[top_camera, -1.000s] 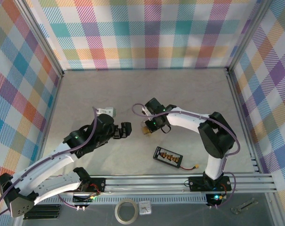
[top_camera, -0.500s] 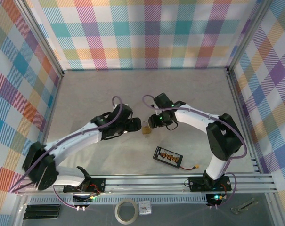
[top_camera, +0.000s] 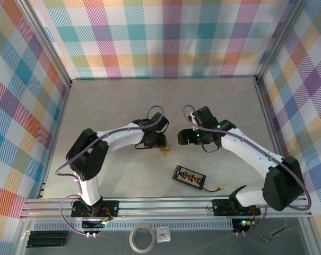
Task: Unlock with the key
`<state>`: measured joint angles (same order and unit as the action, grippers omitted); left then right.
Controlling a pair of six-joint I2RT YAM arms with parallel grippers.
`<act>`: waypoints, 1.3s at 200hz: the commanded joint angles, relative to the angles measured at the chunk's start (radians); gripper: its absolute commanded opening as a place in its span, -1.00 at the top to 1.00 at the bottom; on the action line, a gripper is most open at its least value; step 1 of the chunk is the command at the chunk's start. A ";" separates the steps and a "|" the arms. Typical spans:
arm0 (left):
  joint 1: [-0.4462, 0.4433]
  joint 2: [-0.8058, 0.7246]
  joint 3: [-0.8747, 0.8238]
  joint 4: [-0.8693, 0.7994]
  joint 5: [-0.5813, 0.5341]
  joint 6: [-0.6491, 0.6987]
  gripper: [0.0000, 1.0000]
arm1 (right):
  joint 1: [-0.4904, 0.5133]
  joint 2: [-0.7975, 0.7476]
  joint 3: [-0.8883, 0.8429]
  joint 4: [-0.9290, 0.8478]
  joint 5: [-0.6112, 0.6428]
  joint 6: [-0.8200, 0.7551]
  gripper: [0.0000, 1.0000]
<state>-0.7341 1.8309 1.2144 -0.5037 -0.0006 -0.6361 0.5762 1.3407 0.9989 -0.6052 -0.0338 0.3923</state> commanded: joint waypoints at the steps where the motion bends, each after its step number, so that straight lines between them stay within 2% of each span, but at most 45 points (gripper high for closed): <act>1: 0.010 0.031 0.040 -0.022 -0.009 -0.027 0.19 | 0.002 -0.048 -0.036 -0.014 -0.035 -0.002 -0.64; 82: 0.031 0.067 0.076 0.045 -0.051 -0.104 0.24 | 0.004 -0.145 -0.133 -0.013 -0.055 -0.013 -0.64; 174: 0.040 0.206 0.142 -0.013 -0.081 -0.096 0.38 | 0.003 -0.184 -0.179 0.014 -0.064 -0.017 -0.64; 188: 0.040 0.230 0.140 -0.032 -0.085 -0.083 0.45 | 0.002 -0.193 -0.187 0.021 -0.064 -0.015 -0.64; 231: 0.037 0.259 0.125 -0.034 -0.055 -0.048 1.00 | 0.002 -0.193 -0.188 0.028 -0.054 -0.017 -0.64; 260: 0.029 0.193 0.126 -0.062 -0.067 -0.006 1.00 | 0.004 -0.184 -0.176 0.027 -0.052 -0.015 -0.64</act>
<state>-0.7017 2.0033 1.3659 -0.5331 -0.0814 -0.6868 0.5762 1.1610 0.8188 -0.5842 -0.0799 0.3843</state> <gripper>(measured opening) 0.050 0.820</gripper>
